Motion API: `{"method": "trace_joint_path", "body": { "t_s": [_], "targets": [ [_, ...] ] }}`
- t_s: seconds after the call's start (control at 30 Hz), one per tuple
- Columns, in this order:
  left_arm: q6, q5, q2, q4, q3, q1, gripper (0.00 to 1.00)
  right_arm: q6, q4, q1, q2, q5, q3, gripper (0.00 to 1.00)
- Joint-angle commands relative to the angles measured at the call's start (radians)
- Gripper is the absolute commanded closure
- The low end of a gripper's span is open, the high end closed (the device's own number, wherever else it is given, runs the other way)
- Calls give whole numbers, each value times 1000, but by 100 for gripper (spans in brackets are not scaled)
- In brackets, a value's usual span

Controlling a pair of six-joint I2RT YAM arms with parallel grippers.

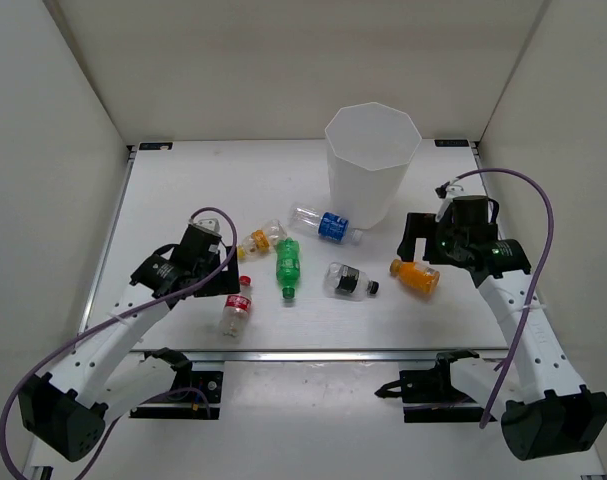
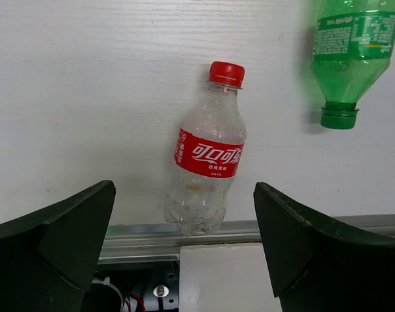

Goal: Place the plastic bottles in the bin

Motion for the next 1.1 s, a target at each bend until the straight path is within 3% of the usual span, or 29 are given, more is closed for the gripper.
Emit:
{"method": "trace_joint_path", "body": {
  "t_s": [0.0, 0.17, 0.33, 0.67, 0.93, 1.07],
  "targets": [
    [5, 29, -51, -6, -19, -6, 1, -30, 10, 34, -1, -24, 28, 1],
    [0, 75, -75, 19, -48, 12, 2, -135, 84, 12, -9, 88, -76, 1],
    [9, 99, -82, 34, -71, 9, 1, -265, 102, -130, 77, -40, -108, 1],
    [-49, 162, -125, 76, -129, 9, 1, -496, 173, -84, 194, -157, -147, 1],
    [-67, 162, -114, 74, -140, 31, 1, -544, 259, -82, 306, -44, -176, 1],
    [-55, 159, -93, 57, -125, 29, 1, -564, 251, -67, 342, -77, -193, 0]
  ]
}}
